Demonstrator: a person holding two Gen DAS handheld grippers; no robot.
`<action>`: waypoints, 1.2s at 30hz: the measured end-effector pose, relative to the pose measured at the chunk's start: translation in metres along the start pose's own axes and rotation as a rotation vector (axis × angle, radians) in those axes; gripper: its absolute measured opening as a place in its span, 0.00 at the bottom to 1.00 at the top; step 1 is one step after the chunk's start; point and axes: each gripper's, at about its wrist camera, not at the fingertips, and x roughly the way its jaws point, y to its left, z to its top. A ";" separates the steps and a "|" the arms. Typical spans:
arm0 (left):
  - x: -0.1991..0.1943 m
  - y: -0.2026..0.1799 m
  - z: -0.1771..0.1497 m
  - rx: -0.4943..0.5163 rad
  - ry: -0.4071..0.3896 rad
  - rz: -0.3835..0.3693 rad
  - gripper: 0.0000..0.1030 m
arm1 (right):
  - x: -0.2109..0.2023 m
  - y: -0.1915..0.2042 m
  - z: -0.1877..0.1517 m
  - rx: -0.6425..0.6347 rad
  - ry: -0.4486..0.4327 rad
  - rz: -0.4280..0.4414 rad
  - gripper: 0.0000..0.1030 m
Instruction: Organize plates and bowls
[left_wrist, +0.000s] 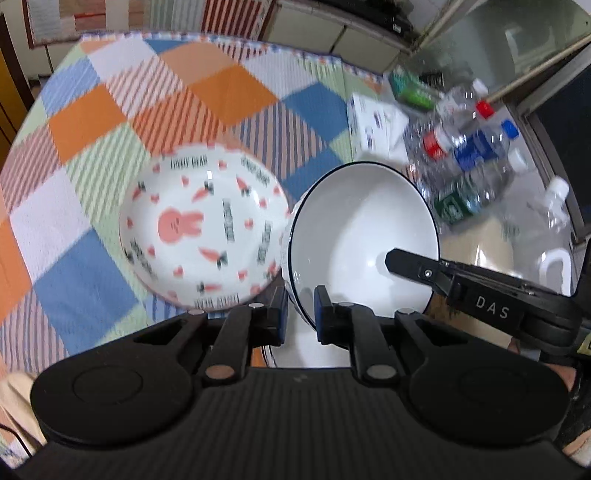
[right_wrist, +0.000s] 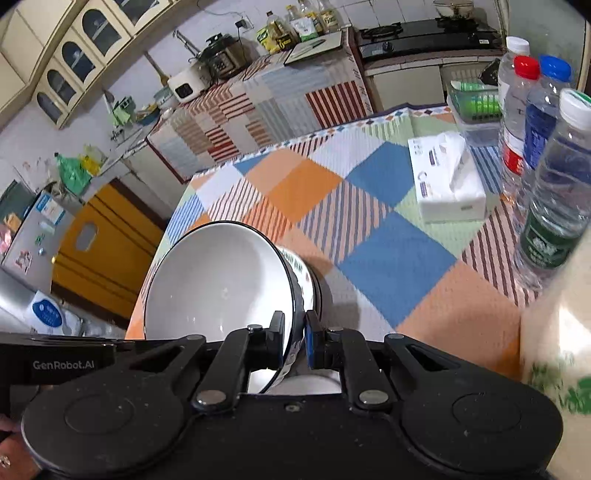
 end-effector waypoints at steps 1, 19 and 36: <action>0.002 0.001 -0.004 -0.004 0.016 -0.001 0.13 | 0.000 0.000 -0.004 -0.001 0.010 -0.002 0.14; 0.041 0.000 -0.044 0.045 0.205 0.043 0.13 | 0.014 -0.013 -0.058 0.005 0.123 -0.036 0.14; 0.062 -0.005 -0.047 0.036 0.275 0.019 0.13 | 0.019 -0.005 -0.080 -0.143 0.109 -0.166 0.14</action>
